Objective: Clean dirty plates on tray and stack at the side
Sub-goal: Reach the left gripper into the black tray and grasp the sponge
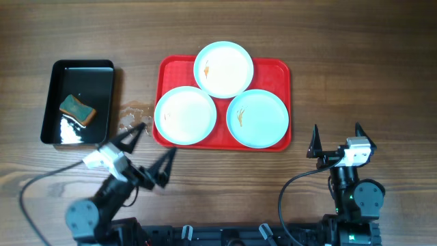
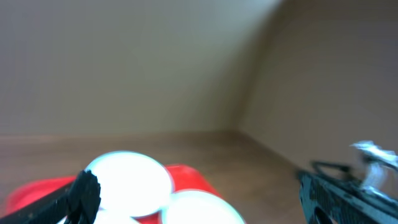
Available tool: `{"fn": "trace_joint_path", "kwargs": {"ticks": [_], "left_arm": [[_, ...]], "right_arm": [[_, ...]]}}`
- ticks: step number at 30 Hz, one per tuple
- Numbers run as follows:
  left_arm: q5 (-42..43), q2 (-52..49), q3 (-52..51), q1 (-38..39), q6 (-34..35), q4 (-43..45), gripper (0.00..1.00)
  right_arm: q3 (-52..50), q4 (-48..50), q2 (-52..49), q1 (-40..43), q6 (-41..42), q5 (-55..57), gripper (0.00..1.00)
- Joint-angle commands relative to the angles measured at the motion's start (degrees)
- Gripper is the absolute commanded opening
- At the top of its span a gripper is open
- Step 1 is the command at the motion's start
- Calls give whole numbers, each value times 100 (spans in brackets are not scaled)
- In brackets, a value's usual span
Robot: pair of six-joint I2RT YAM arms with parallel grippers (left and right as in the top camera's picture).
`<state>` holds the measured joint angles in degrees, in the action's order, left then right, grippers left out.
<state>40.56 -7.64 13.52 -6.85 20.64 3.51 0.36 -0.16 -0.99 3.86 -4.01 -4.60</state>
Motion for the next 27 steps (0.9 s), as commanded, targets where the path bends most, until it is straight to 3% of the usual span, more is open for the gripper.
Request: {"fn": "trace_joint_path", "kwargs": {"ticks": [1,4,7,9,12,14,17,19,22,27], "left_arm": [[-2223,-1408,1464,-57,-1191,-1552,100],[-2968,-3327,3001,-57,-1193,-3235,100],[-2538,-4839,4205,-50,-1207,-4406,100],[-1875,-5615,4704,-50,-1211,-4924,100],[-1829,-6402,5075,-52,-1115,-4800,100],[-2658,-6887,5591,-50,-651,-5121,100],[-4962,-7602,6546,-70,610,-6242,100],[-6065,-8118,7112,-146,1121,-6843,100],[-6081,-8524,7200,-367,1539,-6749,100],[-5160,-9090,7200,-885,1626,-6264,100]], "right_arm": [[-4,20,42,28,-48,79,100],[-4,20,42,28,-46,79,100],[-4,20,42,28,-46,79,100],[-4,20,42,28,-48,79,100],[-4,20,42,28,-48,76,100],[-4,20,42,28,-46,79,99],[-4,20,42,28,-48,79,100],[-4,20,42,28,-48,79,100],[-4,20,42,28,-46,79,100],[-4,20,42,28,-46,79,100]]}}
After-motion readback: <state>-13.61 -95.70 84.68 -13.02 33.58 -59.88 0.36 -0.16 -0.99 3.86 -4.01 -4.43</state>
